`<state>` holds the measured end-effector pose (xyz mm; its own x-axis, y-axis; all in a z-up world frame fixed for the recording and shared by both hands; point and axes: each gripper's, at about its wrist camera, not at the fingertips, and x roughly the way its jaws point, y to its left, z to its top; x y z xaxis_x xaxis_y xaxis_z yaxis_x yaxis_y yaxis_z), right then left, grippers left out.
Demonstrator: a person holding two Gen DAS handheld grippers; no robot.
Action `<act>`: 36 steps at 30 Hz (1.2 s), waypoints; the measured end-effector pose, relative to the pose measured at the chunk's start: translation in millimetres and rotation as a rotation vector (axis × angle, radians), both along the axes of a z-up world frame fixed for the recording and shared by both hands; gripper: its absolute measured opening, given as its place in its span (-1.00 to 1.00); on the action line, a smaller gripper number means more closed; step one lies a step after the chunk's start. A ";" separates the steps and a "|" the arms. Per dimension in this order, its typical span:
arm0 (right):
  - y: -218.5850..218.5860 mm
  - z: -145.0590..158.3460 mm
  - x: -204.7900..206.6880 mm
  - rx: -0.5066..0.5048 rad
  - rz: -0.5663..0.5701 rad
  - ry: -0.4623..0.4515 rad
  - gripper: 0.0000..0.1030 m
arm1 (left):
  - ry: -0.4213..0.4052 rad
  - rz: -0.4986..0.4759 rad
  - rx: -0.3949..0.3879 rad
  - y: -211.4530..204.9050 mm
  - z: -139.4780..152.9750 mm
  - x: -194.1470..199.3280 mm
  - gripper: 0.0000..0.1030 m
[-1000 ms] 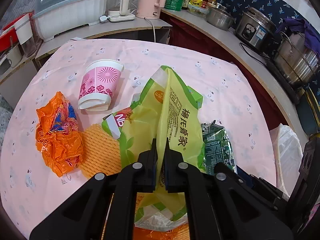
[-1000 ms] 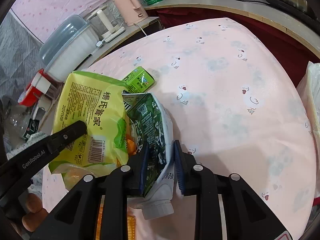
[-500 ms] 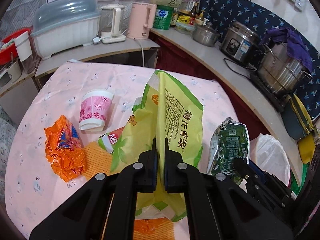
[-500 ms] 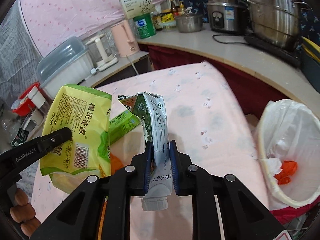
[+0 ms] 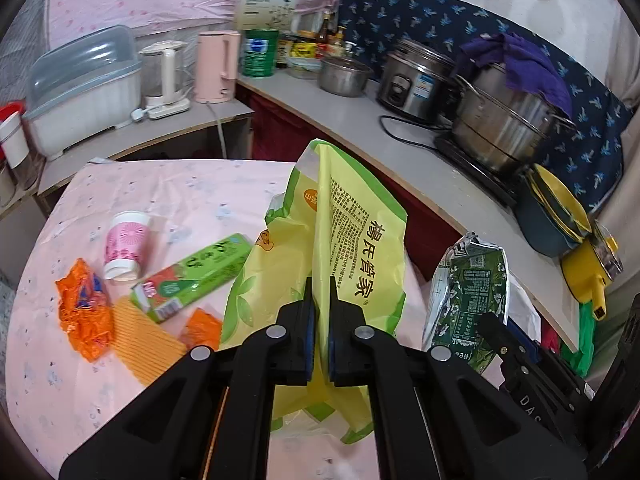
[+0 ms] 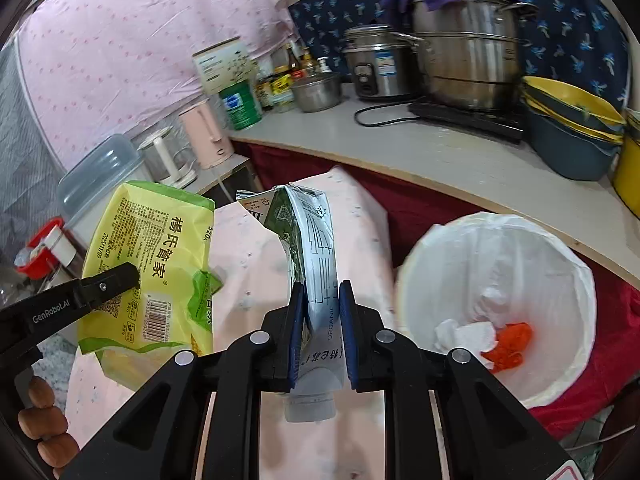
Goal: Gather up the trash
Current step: 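Carry the green tube and snack bag with both grippers over the white bin, then open the left gripper over the bin while the right gripper releases the green tube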
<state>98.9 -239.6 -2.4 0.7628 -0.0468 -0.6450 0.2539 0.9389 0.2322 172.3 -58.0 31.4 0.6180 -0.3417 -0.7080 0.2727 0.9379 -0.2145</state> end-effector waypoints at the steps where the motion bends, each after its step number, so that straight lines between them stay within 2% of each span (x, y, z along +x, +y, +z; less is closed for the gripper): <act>1: -8.3 1.0 -5.3 0.003 -0.016 -0.003 -0.66 | -0.001 -0.013 0.002 -7.4 0.4 -2.1 -0.92; 10: -80.2 -0.2 -45.6 0.031 -0.157 -0.025 -0.66 | 0.005 -0.150 0.033 -88.7 -2.8 -19.3 -0.92; 21: -150.7 -17.4 -78.7 0.071 -0.300 -0.015 -0.66 | 0.034 -0.281 0.038 -177.1 -19.8 -27.7 -0.90; 24: -162.1 -22.9 -85.3 0.080 -0.320 -0.010 -0.66 | 0.041 -0.296 0.035 -191.5 -24.8 -26.9 -0.81; 27: -169.3 -27.6 -87.5 0.086 -0.330 -0.005 -0.66 | 0.039 -0.302 0.042 -200.7 -29.8 -27.7 -0.47; 31: -172.5 -32.0 -86.5 0.093 -0.331 -0.001 -0.66 | 0.036 -0.301 0.058 -205.3 -35.0 -27.3 -0.37; 36: -172.8 -36.4 -82.8 0.099 -0.322 0.003 -0.66 | 0.036 -0.283 0.071 -200.7 -38.6 -25.1 -0.36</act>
